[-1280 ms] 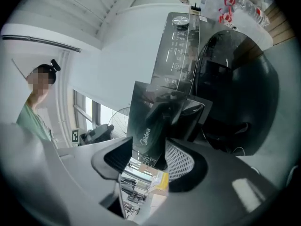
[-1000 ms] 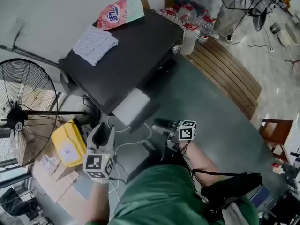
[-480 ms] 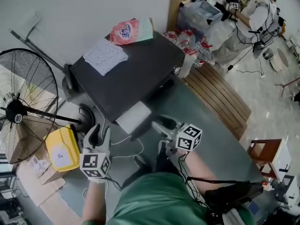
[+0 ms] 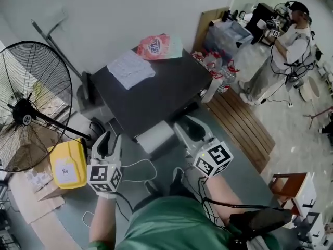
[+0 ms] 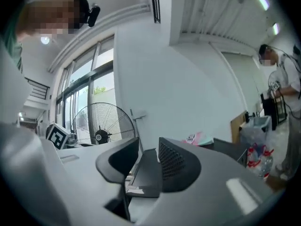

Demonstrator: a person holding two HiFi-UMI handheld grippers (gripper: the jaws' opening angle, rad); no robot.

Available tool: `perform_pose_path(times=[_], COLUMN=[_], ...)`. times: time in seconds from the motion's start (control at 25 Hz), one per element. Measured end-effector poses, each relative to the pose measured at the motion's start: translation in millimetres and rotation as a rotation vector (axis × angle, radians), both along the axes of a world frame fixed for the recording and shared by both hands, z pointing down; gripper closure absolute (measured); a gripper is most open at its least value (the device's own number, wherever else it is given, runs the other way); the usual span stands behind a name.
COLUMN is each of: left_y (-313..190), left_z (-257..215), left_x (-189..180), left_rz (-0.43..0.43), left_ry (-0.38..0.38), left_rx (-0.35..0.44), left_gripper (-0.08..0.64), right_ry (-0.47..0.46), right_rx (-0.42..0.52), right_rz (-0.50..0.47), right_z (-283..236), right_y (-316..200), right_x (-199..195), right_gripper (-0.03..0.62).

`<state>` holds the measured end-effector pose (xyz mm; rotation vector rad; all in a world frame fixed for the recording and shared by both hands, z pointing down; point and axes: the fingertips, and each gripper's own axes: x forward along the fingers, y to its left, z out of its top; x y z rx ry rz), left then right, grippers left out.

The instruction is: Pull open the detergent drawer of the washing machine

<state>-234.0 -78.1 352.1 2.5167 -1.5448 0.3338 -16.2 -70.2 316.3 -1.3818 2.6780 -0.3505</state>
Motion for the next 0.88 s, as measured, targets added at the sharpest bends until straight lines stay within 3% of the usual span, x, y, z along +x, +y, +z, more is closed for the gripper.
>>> perform_pose_path(times=[0.32, 0.88], left_y=[-15.6, -39.7], left_z=[-50.5, -113.9], left_x=[-5.4, 11.1], left_rz=[-0.003, 0.046], left_ry=[0.047, 0.079], left_rx=[0.104, 0.226], left_gripper=[0.408, 0.408], right_ry=[0.086, 0.142], right_rx=[0.117, 0.194], right_rz=[0.1, 0.156], right_z=[-60.9, -102.2], right_y=[-5.9, -17.0], right_x=[2.9, 14.5], right_gripper=[0.459, 0.459])
